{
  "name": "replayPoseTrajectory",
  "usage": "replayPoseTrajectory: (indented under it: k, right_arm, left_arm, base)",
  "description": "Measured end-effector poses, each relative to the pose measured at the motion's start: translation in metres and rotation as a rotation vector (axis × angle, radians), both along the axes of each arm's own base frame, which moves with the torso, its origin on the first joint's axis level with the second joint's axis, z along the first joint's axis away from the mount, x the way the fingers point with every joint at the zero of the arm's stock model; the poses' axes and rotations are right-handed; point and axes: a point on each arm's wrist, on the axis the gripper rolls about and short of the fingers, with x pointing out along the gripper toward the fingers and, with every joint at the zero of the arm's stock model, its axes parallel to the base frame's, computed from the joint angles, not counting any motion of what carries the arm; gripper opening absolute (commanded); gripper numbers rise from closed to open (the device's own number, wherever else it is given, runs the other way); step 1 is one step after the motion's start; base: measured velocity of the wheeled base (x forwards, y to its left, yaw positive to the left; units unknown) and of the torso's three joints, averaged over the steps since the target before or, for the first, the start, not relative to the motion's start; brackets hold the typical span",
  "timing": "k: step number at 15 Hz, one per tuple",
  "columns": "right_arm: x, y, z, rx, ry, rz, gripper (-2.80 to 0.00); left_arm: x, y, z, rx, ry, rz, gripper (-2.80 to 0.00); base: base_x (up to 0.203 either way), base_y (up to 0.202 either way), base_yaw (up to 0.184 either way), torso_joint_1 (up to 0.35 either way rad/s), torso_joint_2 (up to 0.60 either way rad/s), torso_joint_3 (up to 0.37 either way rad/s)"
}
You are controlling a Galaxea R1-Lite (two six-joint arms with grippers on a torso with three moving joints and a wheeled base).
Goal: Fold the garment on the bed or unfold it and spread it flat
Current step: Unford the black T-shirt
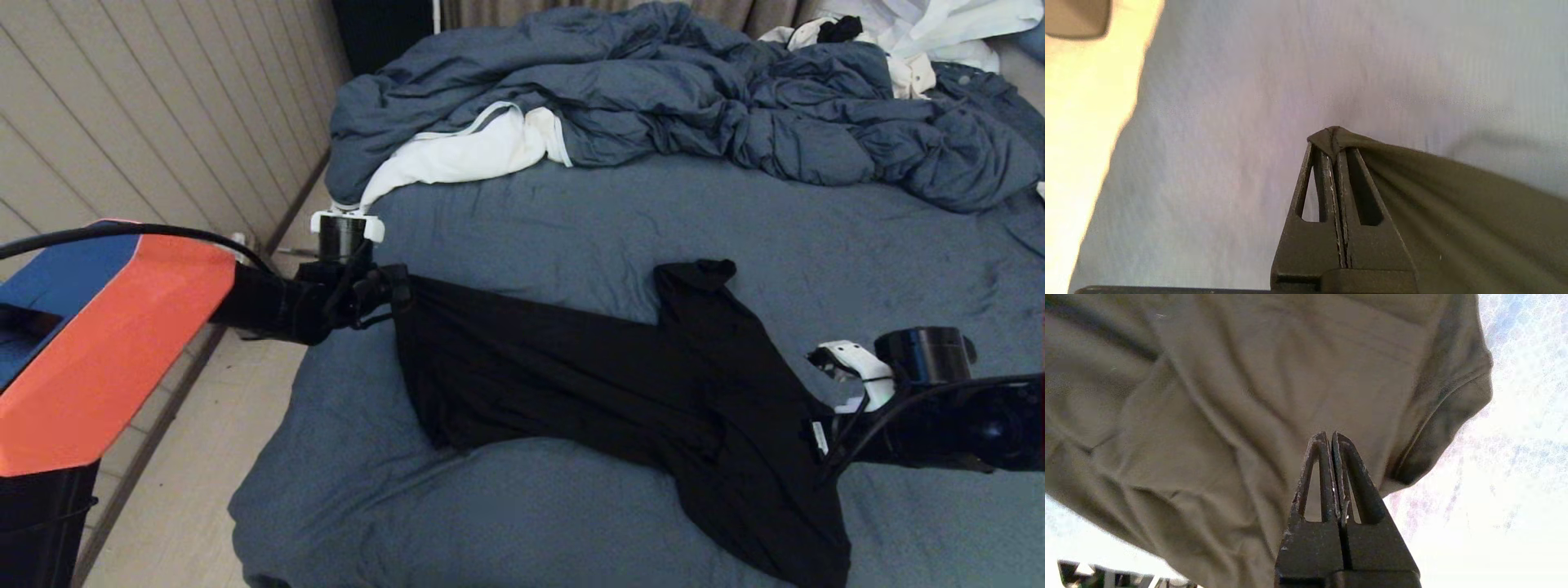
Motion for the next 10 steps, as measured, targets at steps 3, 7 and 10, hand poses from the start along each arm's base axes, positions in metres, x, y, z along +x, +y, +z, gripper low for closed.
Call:
replayPoseTrajectory:
  k: [3,7,10]
  right_arm:
    - [0.0,0.0,-0.002,0.0,-0.005,-0.001,-2.8]
    - [0.0,0.0,-0.002,0.0,-0.005,-0.001,-2.8]
    - [0.0,0.0,-0.002,0.001,-0.004,0.0,-2.8]
  left_arm:
    - [0.016,-0.002,0.007,-0.001,-0.016,0.013,-2.8]
    - [0.033,-0.005,0.008,-0.001,-0.029,0.018,-2.8]
    - [0.04,-0.006,-0.002,0.038,-0.022,0.014,-2.8]
  base:
    - [0.0,0.0,0.0,0.0,0.0,0.0]
    - [0.0,0.0,0.0,0.0,0.0,0.0]
    - [0.0,0.0,0.0,0.0,0.0,0.0]
